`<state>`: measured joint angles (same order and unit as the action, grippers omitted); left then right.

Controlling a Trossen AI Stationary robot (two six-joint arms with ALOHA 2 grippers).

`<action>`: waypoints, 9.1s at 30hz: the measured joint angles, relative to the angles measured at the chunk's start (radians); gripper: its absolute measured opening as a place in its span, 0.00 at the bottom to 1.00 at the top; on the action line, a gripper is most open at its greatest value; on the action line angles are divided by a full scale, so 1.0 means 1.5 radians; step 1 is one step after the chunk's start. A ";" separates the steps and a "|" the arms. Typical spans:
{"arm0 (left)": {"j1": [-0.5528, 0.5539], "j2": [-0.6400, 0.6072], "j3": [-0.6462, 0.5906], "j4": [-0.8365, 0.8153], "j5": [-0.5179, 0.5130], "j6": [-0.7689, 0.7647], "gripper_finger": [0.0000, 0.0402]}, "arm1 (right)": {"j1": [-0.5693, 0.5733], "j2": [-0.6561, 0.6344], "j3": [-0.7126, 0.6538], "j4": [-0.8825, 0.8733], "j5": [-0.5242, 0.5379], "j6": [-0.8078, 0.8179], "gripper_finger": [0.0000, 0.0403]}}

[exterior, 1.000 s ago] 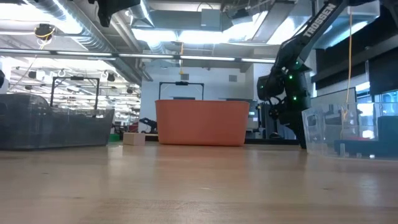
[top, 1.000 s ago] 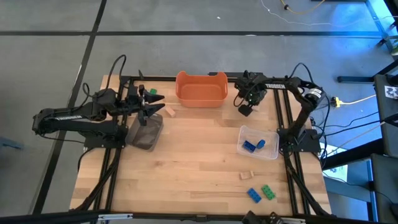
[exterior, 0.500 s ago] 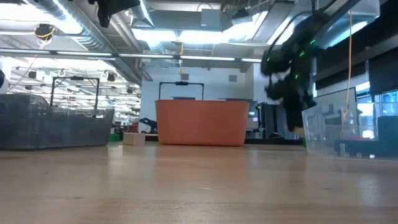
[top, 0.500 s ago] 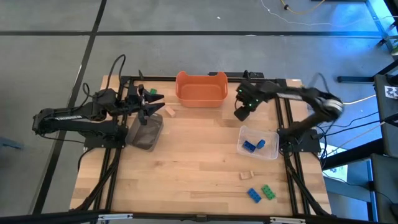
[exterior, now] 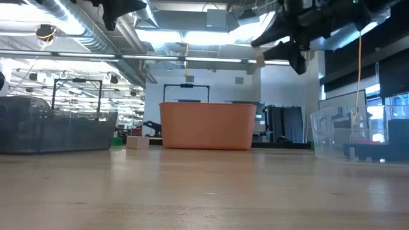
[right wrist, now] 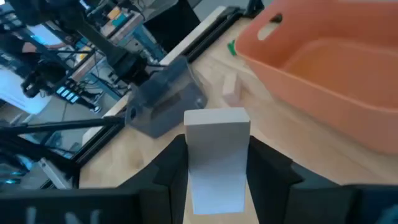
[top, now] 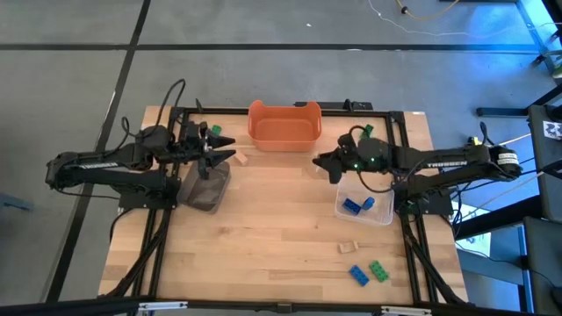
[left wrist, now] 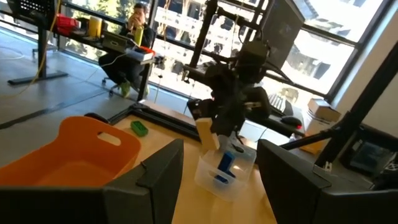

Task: Sort & place blocks by color
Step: Put the top right brown block into the black bin, then put the top brown block into the black bin

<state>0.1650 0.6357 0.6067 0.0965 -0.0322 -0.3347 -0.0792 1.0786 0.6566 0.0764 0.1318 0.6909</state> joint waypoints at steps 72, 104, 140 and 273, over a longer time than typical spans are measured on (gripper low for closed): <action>-0.002 0.388 0.147 0.221 0.186 -0.052 0.49 | 0.077 0.275 0.282 0.213 -0.001 -0.112 0.31; 0.052 0.211 0.146 -0.079 0.156 0.020 0.30 | 0.067 0.165 0.281 -0.020 0.010 -0.130 0.80; 0.003 0.208 -0.118 -0.517 -0.008 -0.357 0.30 | 0.077 -0.003 0.277 -0.455 0.231 -0.050 0.82; 0.253 0.631 0.190 -0.472 0.012 -0.031 0.00 | 0.076 -0.003 0.276 -0.469 0.243 -0.047 0.82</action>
<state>0.5452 1.5829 0.8914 -0.6110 -0.0137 -0.3810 0.0353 1.0744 1.0706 -0.6273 0.4969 0.6201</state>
